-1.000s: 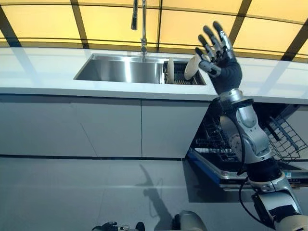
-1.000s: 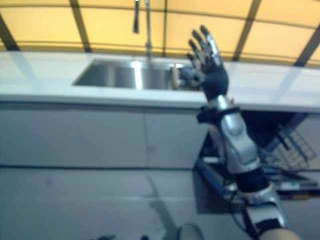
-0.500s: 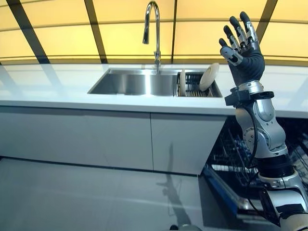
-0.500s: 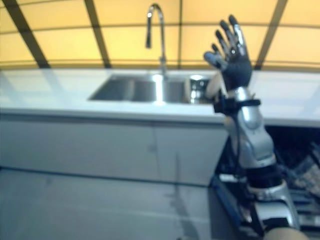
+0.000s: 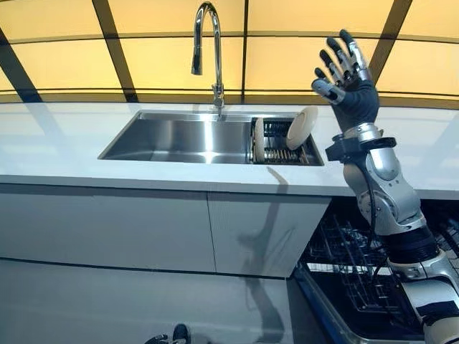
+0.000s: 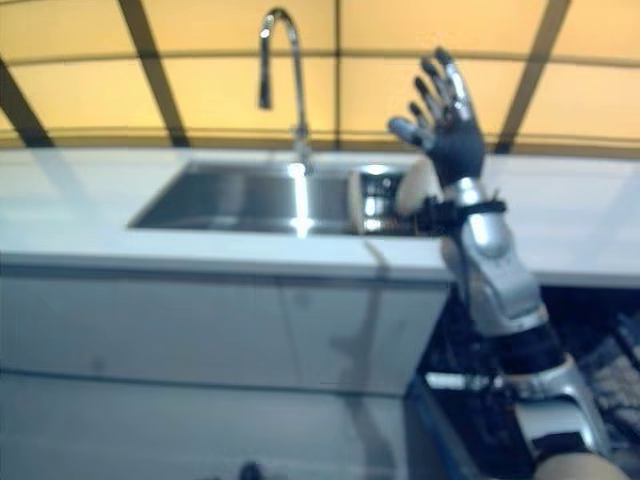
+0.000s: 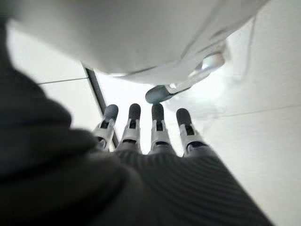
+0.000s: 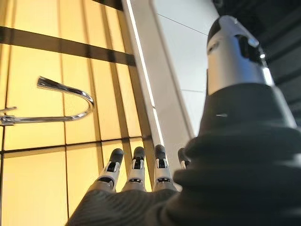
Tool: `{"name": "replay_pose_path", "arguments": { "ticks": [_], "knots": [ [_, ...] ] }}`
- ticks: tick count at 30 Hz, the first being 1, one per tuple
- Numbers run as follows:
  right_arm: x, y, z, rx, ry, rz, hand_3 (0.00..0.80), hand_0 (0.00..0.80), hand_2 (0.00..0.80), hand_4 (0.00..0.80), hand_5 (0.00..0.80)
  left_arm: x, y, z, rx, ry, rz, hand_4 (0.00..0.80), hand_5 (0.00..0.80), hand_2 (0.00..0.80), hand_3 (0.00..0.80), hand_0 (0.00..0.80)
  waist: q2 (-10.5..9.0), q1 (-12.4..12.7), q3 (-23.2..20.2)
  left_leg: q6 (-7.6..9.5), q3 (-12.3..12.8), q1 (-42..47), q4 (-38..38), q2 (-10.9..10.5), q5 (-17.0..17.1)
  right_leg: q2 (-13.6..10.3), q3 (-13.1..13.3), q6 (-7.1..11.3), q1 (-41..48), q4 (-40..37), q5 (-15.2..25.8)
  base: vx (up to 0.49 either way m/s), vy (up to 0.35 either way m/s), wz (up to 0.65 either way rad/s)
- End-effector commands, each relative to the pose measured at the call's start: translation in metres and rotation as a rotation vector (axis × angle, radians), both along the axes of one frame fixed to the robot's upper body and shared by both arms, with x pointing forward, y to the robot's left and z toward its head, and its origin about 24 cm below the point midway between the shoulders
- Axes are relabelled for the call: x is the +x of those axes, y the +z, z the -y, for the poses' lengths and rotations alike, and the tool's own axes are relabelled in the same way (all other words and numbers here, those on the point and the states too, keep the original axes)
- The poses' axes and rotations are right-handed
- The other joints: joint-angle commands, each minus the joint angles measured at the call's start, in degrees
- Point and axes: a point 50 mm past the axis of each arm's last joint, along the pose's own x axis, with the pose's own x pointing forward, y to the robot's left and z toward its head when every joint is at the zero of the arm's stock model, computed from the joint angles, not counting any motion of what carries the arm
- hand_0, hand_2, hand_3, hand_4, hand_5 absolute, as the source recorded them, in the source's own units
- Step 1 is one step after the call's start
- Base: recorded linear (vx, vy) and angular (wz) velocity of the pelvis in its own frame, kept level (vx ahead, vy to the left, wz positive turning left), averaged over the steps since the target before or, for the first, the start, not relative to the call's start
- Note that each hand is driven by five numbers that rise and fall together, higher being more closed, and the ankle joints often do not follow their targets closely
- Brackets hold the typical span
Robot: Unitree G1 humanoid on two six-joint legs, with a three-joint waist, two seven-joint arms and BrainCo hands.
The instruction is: Take plates into dishwasher
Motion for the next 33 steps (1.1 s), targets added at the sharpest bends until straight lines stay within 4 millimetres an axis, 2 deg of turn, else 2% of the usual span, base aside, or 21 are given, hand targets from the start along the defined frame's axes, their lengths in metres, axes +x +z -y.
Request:
{"name": "replay_pose_path", "arguments": {
  "ticks": [1, 2, 4, 6, 7, 9, 11, 12, 14, 16, 18, 19, 20, 22, 23, 24, 26, 29, 33],
  "knots": [
    [-0.007, 0.051, 0.003, -0.007, 0.033, 0.189, 0.000, 0.000, 0.000, 0.000, 0.000, -0.007, -0.004, 0.013, -0.036, -0.022, -0.017, 0.000, 0.000, 0.000, 0.000, 0.000, -0.74, 1.5, -0.5, -0.59, 0.1, -1.3, 1.8, 0.9, 6.5, -8.7, -1.1, 6.38, 2.2, 4.2, -0.4, 0.293, 0.506, -0.63],
    [-0.008, 0.050, 0.005, -0.009, 0.031, 0.191, 0.000, 0.000, 0.000, 0.000, 0.000, -0.004, -0.003, 0.013, -0.040, -0.031, -0.017, 0.000, 0.000, 0.000, 0.000, 0.000, -0.62, 1.3, -0.6, -0.78, 0.3, -0.8, 3.1, 0.9, 5.3, -10.0, -2.1, 7.06, 1.9, 5.0, -0.6, 0.263, 0.492, -0.70],
    [-0.010, 0.044, 0.011, 0.007, 0.022, 0.181, 0.000, 0.000, 0.000, 0.000, 0.000, 0.002, -0.003, 0.014, -0.043, -0.060, -0.013, 0.000, 0.000, 0.000, 0.000, 0.000, -0.62, 1.1, -0.7, -0.27, 0.2, -1.7, 7.2, -0.6, 2.9, -12.1, -2.9, 8.35, 1.5, 7.2, -0.3, 0.245, 0.482, -0.61],
    [-0.014, 0.038, 0.019, 0.024, -0.009, 0.174, 0.000, 0.000, 0.000, 0.000, 0.000, 0.009, -0.001, 0.016, -0.047, -0.077, 0.001, 0.000, 0.000, 0.000, 0.000, 0.000, -1.46, 0.9, -1.3, 1.93, 1.4, -2.3, 8.7, -3.4, 0.9, -15.6, -3.8, 9.33, 0.5, 11.9, 5.9, 0.208, 0.445, -0.23],
    [-0.016, 0.034, 0.022, 0.020, -0.027, 0.170, 0.000, 0.000, 0.000, 0.000, 0.000, 0.013, 0.000, 0.015, -0.045, -0.079, 0.009, 0.000, 0.000, 0.000, 0.000, 0.000, -1.70, 0.8, -1.6, 3.07, 1.9, -1.8, 8.2, -5.0, 0.6, -16.9, -3.9, 9.40, -1.1, 15.6, 10.4, 0.217, 0.471, 0.02],
    [-0.018, 0.030, 0.028, 0.021, -0.067, 0.161, 0.000, 0.000, 0.000, 0.000, 0.000, 0.016, 0.001, 0.012, -0.030, -0.091, 0.014, 0.000, 0.000, 0.000, 0.000, 0.000, -1.14, 0.5, -1.8, 5.50, 2.3, -0.1, 7.1, -7.8, -0.2, -18.4, -4.5, 8.71, -5.5, 25.7, 15.9, 0.247, 0.511, 0.24],
    [-0.017, 0.031, 0.030, 0.016, -0.077, 0.158, 0.000, 0.000, 0.000, 0.000, 0.000, 0.014, 0.001, 0.007, 0.004, -0.080, 0.002, 0.000, 0.000, 0.000, 0.000, 0.000, 0.18, 0.2, -1.7, 6.88, 3.2, 2.7, 5.5, -9.3, -1.0, -19.9, -6.3, 8.29, -11.0, 33.7, 17.4, 0.228, 0.444, 0.27],
    [-0.017, 0.031, 0.030, 0.016, -0.078, 0.156, 0.000, 0.000, 0.000, 0.000, 0.000, 0.013, 0.001, 0.006, 0.013, -0.071, -0.003, 0.000, 0.000, 0.000, 0.000, 0.000, 0.37, 0.1, -1.6, 7.05, 3.6, 3.6, 4.9, -9.6, -1.2, -19.9, -6.8, 8.28, -12.3, 34.4, 17.4, 0.235, 0.350, 0.11],
    [-0.012, 0.034, 0.028, 0.005, -0.092, 0.148, 0.000, 0.000, 0.000, 0.000, 0.000, 0.012, 0.002, -0.004, 0.051, -0.029, -0.024, 0.000, 0.000, 0.000, 0.000, 0.000, 0.56, -0.1, -1.1, 7.02, 4.8, 7.0, 2.3, -10.4, -1.5, -18.2, -9.2, 7.95, -14.9, 32.3, 15.0, 0.236, 0.207, 0.00],
    [-0.007, 0.040, 0.029, 0.010, -0.116, 0.147, 0.000, 0.000, 0.000, 0.000, 0.000, 0.010, 0.003, -0.014, 0.081, -0.003, -0.041, 0.000, 0.000, 0.000, 0.000, 0.000, 0.64, -0.1, -0.9, 6.40, 5.4, 8.7, 0.8, -10.5, -1.8, -15.7, -12.1, 7.61, -16.4, 25.5, 13.4, 0.255, 0.068, -0.16],
    [-0.004, 0.043, 0.029, 0.017, -0.137, 0.145, 0.000, 0.000, 0.000, 0.000, 0.000, 0.007, 0.004, -0.022, 0.100, 0.026, -0.049, 0.000, 0.000, 0.000, 0.000, 0.000, 0.36, -0.6, -0.4, 5.72, 6.1, 11.2, -0.4, -10.8, -3.1, -14.1, -14.2, 8.15, -17.3, 17.8, 13.6, 0.235, -0.019, -0.25],
    [-0.003, 0.043, 0.029, 0.016, -0.140, 0.148, 0.000, 0.000, 0.000, 0.000, 0.000, 0.006, 0.005, -0.023, 0.101, 0.030, -0.050, 0.000, 0.000, 0.000, 0.000, 0.000, 0.39, -0.7, -0.3, 5.61, 6.1, 11.5, -0.5, -10.7, -3.4, -13.6, -14.4, 8.16, -17.2, 16.6, 13.6, 0.230, -0.058, -0.33],
    [-0.003, 0.043, 0.029, 0.004, -0.170, 0.160, 0.000, 0.000, 0.000, 0.000, 0.000, 0.004, 0.005, -0.026, 0.105, 0.041, -0.056, 0.000, 0.000, 0.000, 0.000, 0.000, 0.16, -1.0, -0.2, 5.37, 6.1, 12.3, -0.7, -11.0, -4.3, -11.9, -14.0, 8.38, -17.2, 11.9, 13.2, 0.230, -0.072, -0.31],
    [-0.004, 0.045, 0.033, -0.003, -0.224, 0.175, 0.000, 0.000, 0.000, 0.000, 0.000, 0.001, 0.005, -0.028, 0.107, 0.039, -0.066, 0.000, 0.000, 0.000, 0.000, 0.000, -0.18, -1.8, 0.0, 5.35, 4.8, 13.3, -0.7, -11.7, -5.5, -9.2, -11.4, 8.70, -18.0, 6.3, 14.1, 0.278, -0.097, -0.15],
    [-0.005, 0.048, 0.034, -0.007, -0.257, 0.189, 0.000, 0.000, 0.000, 0.000, 0.000, 0.000, 0.005, -0.028, 0.105, 0.037, -0.069, 0.000, 0.000, 0.000, 0.000, 0.000, -0.33, -2.2, 0.1, 5.42, 4.1, 14.0, -0.7, -12.0, -6.1, -8.7, -10.3, 8.86, -18.8, 5.1, 15.5, 0.293, -0.124, 0.11],
    [-0.006, 0.051, 0.035, -0.010, -0.290, 0.203, 0.000, 0.000, 0.000, 0.000, 0.000, -0.002, 0.004, -0.028, 0.100, 0.033, -0.073, 0.000, 0.000, 0.000, 0.000, 0.000, -0.41, -2.5, 0.3, 5.54, 3.7, 15.1, -0.7, -12.1, -7.0, -8.4, -10.3, 9.18, -20.2, 4.5, 16.7, 0.257, -0.118, 0.20],
    [-0.006, 0.055, 0.036, -0.015, -0.325, 0.202, 0.000, 0.000, 0.000, 0.000, 0.000, -0.005, 0.003, -0.026, 0.088, 0.021, -0.075, 0.000, 0.000, 0.000, 0.000, 0.000, -0.32, -2.7, 0.7, 5.77, 3.5, 16.6, -0.6, -11.9, -7.9, -8.2, -10.6, 9.21, -20.9, 5.5, 16.7, 0.269, -0.182, 0.36],
    [-0.006, 0.053, 0.039, -0.019, -0.339, 0.174, 0.000, 0.000, 0.000, 0.000, 0.000, -0.003, 0.003, -0.022, 0.069, 0.010, -0.060, 0.000, 0.000, 0.000, 0.000, 0.000, -0.44, -3.0, 0.0, 5.67, 3.2, 16.5, 1.0, -11.3, -8.8, -7.1, -9.3, 8.66, -18.6, 4.7, 14.0, 0.220, -0.237, 0.16],
    [-0.001, 0.043, 0.040, -0.008, -0.302, 0.076, 0.000, 0.000, 0.000, 0.000, 0.000, 0.006, 0.003, -0.013, 0.030, 0.003, -0.021, 0.000, 0.000, 0.000, 0.000, 0.000, -0.96, -3.4, -1.3, 3.40, 4.8, 17.0, 5.1, -8.9, -8.9, -6.3, -10.8, 7.26, -15.5, 3.8, 11.8, 0.170, -0.243, -0.03]
  ]
}}
